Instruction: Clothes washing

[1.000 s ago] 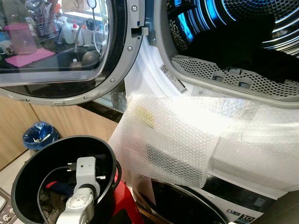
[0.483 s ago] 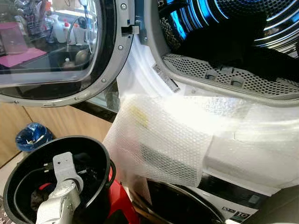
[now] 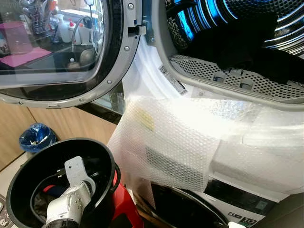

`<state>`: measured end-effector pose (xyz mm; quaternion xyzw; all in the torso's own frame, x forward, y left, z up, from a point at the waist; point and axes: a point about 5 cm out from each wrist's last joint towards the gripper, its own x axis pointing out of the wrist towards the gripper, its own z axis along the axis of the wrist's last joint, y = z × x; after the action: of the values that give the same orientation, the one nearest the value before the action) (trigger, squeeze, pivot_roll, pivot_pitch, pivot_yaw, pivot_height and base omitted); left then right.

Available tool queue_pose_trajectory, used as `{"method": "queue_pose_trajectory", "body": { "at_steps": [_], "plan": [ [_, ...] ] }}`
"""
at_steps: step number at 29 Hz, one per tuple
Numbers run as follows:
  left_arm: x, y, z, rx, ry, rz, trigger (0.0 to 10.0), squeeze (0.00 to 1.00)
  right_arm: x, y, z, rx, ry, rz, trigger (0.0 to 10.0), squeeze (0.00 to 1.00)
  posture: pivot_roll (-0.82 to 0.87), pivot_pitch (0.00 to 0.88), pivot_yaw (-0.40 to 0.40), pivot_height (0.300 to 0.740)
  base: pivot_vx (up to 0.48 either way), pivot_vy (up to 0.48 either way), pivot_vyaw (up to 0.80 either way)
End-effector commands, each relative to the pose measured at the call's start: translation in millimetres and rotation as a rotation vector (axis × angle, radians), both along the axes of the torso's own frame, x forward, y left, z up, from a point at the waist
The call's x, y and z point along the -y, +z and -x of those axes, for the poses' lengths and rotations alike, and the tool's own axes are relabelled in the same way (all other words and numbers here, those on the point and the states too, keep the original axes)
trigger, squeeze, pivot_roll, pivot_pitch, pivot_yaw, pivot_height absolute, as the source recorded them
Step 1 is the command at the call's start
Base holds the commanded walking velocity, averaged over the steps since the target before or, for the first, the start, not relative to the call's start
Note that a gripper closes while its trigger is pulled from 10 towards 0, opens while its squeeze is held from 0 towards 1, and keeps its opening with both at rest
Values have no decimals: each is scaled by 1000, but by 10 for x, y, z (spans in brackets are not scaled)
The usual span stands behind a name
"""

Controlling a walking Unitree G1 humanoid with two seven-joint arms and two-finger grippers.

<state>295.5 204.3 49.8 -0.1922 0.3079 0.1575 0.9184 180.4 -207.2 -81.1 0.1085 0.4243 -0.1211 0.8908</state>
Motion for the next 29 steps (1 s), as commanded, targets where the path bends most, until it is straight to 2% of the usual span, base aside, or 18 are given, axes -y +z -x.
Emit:
{"method": "queue_pose_trajectory", "body": {
  "at_steps": [1,8,29],
  "plan": [
    [86,-157,81,-82,-35,25,0,0,13,-16,40,-6,-16,1,10000,0,-27,93,-18,740,0,0,0],
    [138,-174,85,-86,-46,32,0,0,-5,-20,42,-5,-18,-4,10000,0,-30,96,-17,740,0,0,0],
    [142,-194,100,-77,1,47,0,0,-24,-26,47,-6,-19,-15,10000,0,-32,93,-13,740,0,0,0]
  ]
}}
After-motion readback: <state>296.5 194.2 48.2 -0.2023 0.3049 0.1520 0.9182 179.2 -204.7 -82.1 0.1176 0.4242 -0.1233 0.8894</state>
